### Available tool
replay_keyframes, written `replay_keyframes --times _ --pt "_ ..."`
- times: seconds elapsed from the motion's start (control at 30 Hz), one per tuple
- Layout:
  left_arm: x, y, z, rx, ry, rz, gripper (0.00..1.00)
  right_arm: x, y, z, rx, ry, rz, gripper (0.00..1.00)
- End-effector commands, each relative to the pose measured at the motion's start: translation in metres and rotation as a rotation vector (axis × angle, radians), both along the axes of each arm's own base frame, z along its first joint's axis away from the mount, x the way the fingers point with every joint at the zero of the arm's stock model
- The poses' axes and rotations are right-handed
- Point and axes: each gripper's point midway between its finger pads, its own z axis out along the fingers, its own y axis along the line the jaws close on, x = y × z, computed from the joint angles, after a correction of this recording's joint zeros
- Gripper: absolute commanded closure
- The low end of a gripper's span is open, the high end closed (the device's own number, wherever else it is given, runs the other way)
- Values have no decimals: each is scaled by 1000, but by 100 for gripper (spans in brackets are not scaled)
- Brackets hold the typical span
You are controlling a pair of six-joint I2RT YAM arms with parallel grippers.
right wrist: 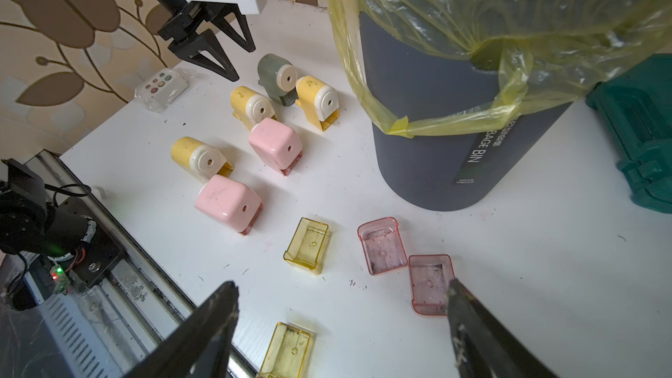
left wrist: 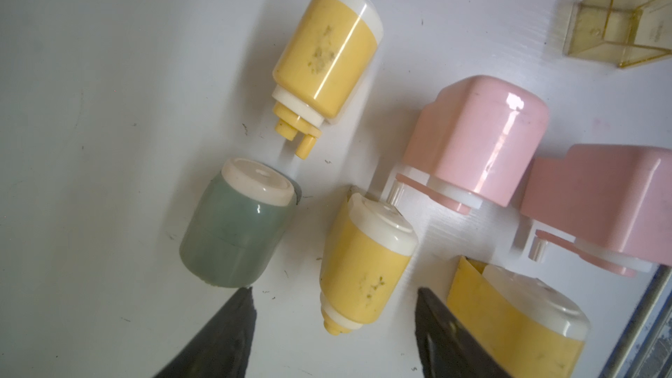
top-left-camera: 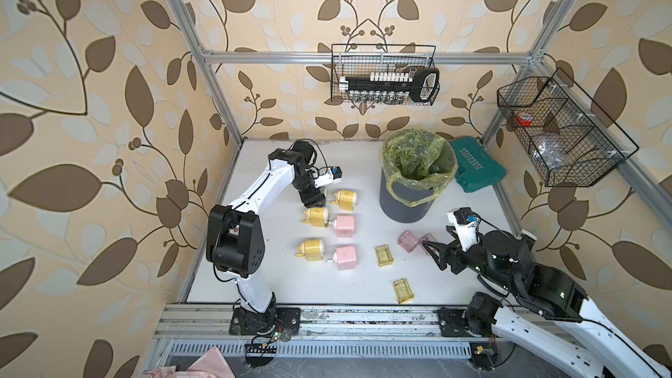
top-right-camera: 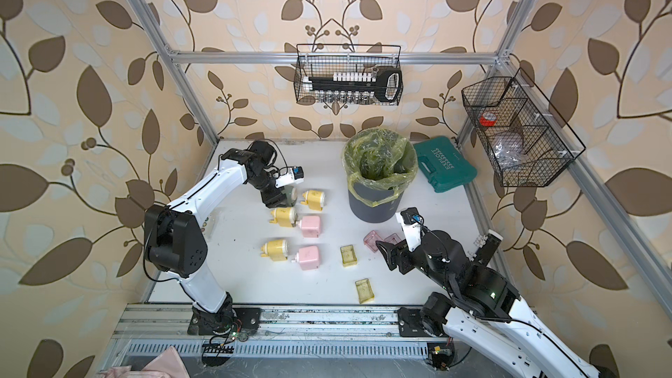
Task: Take out the pencil sharpener tray and clean the shavings
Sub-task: Pick up the pencil sharpener from the center of the board.
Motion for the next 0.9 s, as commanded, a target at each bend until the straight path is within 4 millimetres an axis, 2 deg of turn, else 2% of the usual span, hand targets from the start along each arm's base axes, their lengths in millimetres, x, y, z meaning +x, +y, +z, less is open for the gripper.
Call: replay_keyframes --times 0.0,0.2,0.43,0.67,0.87 --pt "-26 8 9 41 -28 -84 28 -1 -5 1 -14 -13 -5 15" --pt "-39 9 -14 71 -35 -123 23 -2 -2 -2 13 -27 6 16" --pt "-31 4 -34 88 -33 -135 27 -4 -6 1 24 -43 0 17" --pt "-19 11 -50 156 -60 -125 30 -5 -6 2 31 -45 3 17" --pt "-21 6 -63 165 -36 -152 29 -5 -5 1 28 -40 9 17"
